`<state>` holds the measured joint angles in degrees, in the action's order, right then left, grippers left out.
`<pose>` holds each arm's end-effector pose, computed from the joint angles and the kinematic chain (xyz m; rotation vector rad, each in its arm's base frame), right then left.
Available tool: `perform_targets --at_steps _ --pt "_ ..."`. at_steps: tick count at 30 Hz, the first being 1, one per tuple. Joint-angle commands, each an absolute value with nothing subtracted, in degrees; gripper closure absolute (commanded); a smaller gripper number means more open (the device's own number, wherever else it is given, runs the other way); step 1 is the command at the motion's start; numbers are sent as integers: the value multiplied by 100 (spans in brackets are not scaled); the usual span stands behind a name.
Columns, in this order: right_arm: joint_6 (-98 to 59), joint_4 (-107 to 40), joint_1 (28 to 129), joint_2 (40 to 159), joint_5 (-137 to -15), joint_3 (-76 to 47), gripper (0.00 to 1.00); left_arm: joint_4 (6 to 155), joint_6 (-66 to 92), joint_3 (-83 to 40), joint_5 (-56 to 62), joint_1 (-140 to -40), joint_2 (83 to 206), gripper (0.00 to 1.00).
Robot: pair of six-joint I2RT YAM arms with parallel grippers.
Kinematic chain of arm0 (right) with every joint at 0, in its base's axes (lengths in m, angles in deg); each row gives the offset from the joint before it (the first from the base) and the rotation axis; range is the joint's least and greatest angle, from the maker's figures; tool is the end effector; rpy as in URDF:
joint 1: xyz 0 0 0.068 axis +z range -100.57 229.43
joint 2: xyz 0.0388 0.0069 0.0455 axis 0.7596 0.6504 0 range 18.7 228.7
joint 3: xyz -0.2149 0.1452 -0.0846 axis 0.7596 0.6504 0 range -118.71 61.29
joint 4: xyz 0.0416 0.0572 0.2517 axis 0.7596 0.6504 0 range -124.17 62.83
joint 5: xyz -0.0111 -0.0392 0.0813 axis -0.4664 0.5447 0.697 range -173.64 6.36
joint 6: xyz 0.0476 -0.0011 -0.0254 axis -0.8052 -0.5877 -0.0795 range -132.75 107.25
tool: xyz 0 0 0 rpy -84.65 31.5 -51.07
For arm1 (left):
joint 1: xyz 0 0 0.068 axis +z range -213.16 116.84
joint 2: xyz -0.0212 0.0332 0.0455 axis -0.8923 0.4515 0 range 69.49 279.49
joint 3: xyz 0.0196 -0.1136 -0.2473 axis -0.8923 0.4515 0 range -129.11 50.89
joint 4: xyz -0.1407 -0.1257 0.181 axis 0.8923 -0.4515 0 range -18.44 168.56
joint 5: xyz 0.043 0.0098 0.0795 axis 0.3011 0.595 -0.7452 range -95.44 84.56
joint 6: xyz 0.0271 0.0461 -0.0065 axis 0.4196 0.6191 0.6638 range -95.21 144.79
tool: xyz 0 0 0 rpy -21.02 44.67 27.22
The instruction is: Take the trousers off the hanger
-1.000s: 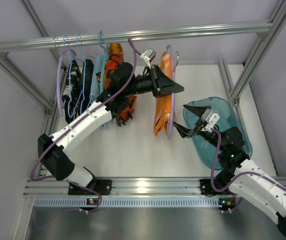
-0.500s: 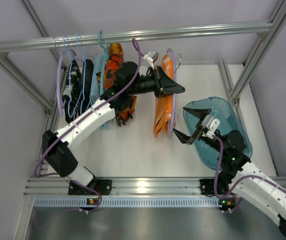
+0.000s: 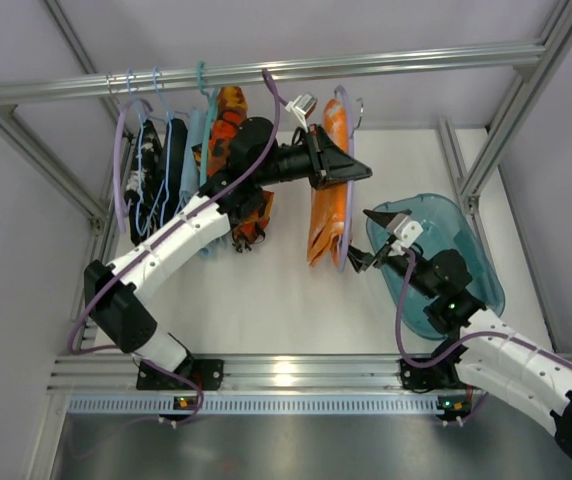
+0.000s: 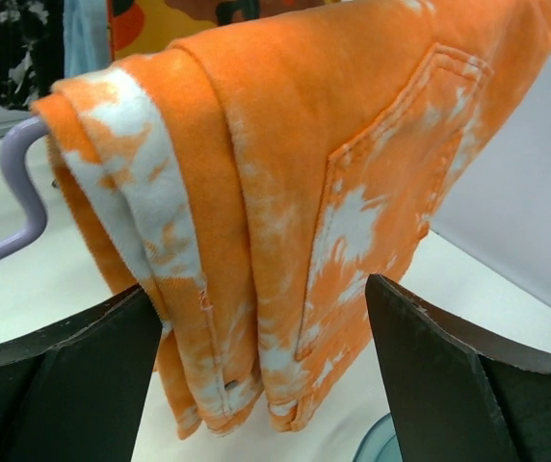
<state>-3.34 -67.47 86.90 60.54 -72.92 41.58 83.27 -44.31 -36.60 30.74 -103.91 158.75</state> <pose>0.1387 0.1147 0.2739 -0.6990 1.2131 0.5369 0.2635 -0.2548 0.4353 0.1602 1.9070 -1.8987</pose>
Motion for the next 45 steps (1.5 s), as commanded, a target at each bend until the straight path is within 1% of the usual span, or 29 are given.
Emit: perform_targets --at_steps 1,2,4,11,12,13,14,16,17,19,20,21,24,28,31,41,45 --pt "-335 -7512 8793 6193 -7738 3738 17 9297 -4297 -4044 3059 -10394 15624 100" --pt "-361 -7547 8793 6246 -7818 3677 18 9306 -4297 -4026 3042 -10394 15607 100" --pt "-379 -7609 8793 6290 -7985 3607 18 9306 -4315 -3991 3042 -10394 15606 100" --pt "-493 -7750 8793 6527 -8232 3334 16 9280 -4298 -3947 2989 -10403 15598 100" --pt "-484 -7776 8793 6536 -8180 3334 18 9253 -4262 -3947 2998 -10420 15580 100" --pt "-467 -7767 8793 6545 -8101 3316 22 9236 -4210 -3955 3007 -10429 15571 100" --pt "-449 -7776 8793 6545 -8091 3299 36 9192 -4183 -3955 3007 -10438 15554 100" --pt "-458 -7741 8793 6528 -8152 3272 52 9157 -4139 -3929 3007 -10464 15519 100" --pt "-475 -7724 8793 6493 -8170 3220 67 9139 -4104 -3912 2998 -10464 15519 100" --pt "-536 -7566 8784 6405 -8162 3149 82 9104 -4052 -3824 2972 -10464 15449 100" --pt "-624 -7487 8793 6361 -8144 3010 97 9112 -4016 -3789 2980 -10464 15431 100" --pt "-686 -7242 8784 6343 -8144 2904 100 9078 -3990 -3701 2989 -10464 15413 100" --pt "-923 -6654 8784 6221 -8127 2377 100 9077 -3823 -3517 3068 -10464 15317 100" --pt "-1160 -6362 8784 6001 -8056 1911 100 9077 -3569 -3156 3112 -10464 15176 100" --pt "-1520 -6054 8784 5948 -8275 1472 100 9034 -3323 -2857 3051 -10456 15027 100" --pt "-1495 -5667 8784 5482 -9189 1049 100 8630 -2874 -2286 2989 -10324 14684 100" --pt "-1346 -5465 8714 5324 -9103 891 100 8392 -2785 -2031 2779 -10324 14622 100"
